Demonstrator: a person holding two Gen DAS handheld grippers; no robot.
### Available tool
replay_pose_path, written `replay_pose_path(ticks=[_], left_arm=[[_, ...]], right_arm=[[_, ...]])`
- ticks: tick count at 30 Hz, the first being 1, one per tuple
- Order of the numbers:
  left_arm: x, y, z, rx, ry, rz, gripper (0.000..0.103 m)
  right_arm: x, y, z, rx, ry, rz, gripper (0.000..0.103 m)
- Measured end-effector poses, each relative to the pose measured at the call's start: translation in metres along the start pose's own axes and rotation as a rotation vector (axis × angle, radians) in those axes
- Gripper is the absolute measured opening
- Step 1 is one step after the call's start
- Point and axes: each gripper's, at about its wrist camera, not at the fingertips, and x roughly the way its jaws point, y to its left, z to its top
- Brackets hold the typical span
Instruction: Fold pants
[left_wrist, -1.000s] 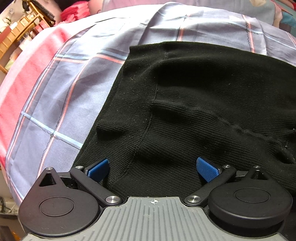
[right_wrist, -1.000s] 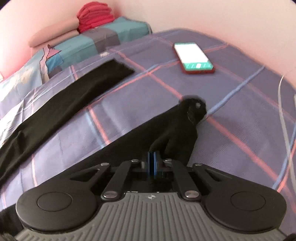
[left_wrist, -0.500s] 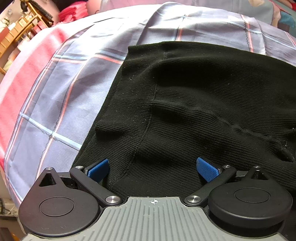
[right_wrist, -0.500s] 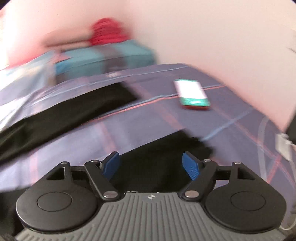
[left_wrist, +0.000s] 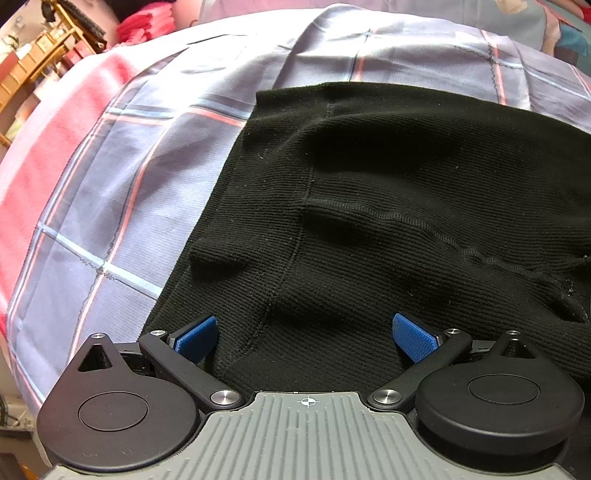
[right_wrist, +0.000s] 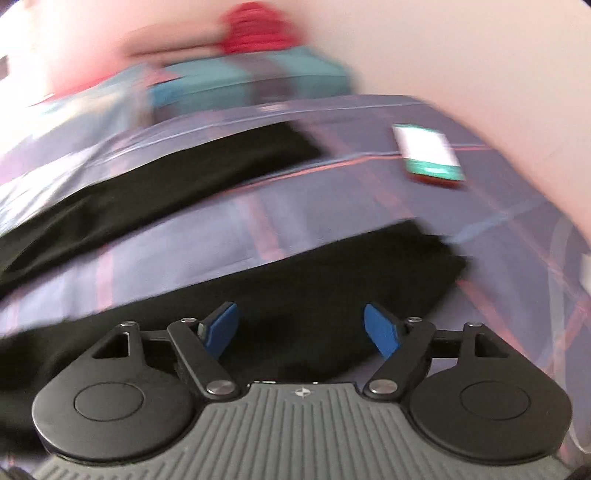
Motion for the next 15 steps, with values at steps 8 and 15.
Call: replay_pose_path(ticks=[8,15], left_arm=[[-0.006,0.012,-0.002,-0.032,-0.01,-0.046,0.103],[-0.015,0.018,-0.014,-0.06,-0.038,-0.042,0.103]], right_arm=[[0.004,-0.037,0.01,0.19,-0.042,-0.144,0.076],[0.004,0.041,0.041,-0.088,-0.125,0.094,0.069]])
